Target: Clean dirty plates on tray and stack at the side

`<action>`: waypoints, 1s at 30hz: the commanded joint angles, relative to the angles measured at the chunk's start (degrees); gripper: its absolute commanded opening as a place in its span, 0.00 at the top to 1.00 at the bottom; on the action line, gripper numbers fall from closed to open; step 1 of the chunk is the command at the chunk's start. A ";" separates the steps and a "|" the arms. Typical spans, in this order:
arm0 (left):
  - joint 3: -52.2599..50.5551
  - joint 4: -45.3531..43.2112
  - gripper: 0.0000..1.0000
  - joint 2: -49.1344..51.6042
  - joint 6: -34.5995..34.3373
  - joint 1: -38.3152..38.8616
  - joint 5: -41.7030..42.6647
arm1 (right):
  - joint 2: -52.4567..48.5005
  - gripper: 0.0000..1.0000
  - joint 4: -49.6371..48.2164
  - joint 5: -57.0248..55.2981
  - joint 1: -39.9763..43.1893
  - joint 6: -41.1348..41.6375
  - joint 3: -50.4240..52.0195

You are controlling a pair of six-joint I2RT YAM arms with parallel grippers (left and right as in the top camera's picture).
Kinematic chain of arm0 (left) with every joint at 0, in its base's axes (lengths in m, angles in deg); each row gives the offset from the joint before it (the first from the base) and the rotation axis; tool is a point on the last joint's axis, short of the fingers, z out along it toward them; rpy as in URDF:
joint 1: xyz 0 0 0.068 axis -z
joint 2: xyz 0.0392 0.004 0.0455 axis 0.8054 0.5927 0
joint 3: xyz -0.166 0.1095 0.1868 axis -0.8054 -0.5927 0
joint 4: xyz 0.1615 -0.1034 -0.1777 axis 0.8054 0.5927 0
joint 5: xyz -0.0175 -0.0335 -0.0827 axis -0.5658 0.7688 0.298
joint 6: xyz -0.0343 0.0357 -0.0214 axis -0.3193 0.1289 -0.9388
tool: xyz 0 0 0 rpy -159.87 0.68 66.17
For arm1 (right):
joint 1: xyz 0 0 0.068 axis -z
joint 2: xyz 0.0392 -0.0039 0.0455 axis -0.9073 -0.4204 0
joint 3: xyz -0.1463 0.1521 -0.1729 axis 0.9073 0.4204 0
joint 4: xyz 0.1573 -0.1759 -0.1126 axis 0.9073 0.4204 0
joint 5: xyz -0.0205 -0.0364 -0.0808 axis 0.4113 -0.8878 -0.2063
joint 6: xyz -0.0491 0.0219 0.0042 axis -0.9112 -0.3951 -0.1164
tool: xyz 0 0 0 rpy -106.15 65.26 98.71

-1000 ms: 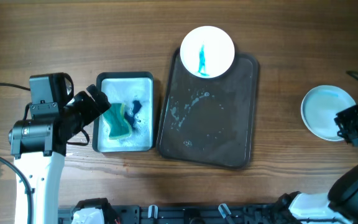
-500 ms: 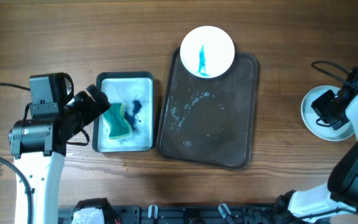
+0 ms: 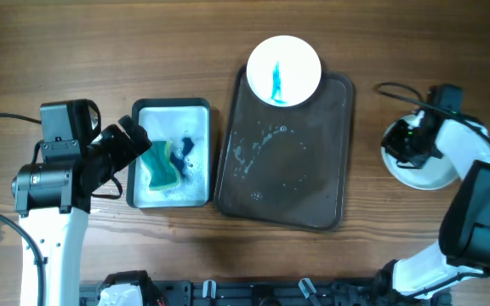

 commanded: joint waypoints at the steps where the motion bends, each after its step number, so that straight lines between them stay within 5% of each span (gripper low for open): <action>1: 0.96 -0.15 0.00 -0.22 0.26 -0.37 0.48 | -0.50 0.82 1.14 1.92 -3.30 1.22 1.09; 7: 0.96 -0.15 0.00 -0.22 0.26 -0.37 0.48 | 9.29 0.81 1.36 2.47 -6.91 -3.39 -2.01; 10: 0.96 -0.15 0.00 -0.22 0.26 -0.37 0.48 | 16.39 0.72 1.40 6.01 -12.44 -12.28 -4.15; 14: 0.96 -0.15 0.00 -0.22 0.26 -0.37 0.48 | 20.04 0.61 4.76 2.97 -21.09 -13.20 -9.31; 22: 0.96 -0.15 0.00 -0.22 0.24 -0.37 0.46 | 7.21 0.52 3.32 -3.91 -24.46 -12.98 -23.12; 26: 0.96 -0.15 0.00 -0.22 0.26 -0.37 0.48 | -1.73 0.41 -4.74 -3.87 -22.67 -14.40 -23.74; 30: 0.96 -0.15 0.00 -0.20 0.26 -0.37 0.48 | -9.16 0.40 -12.15 -3.50 -22.38 -16.70 -23.74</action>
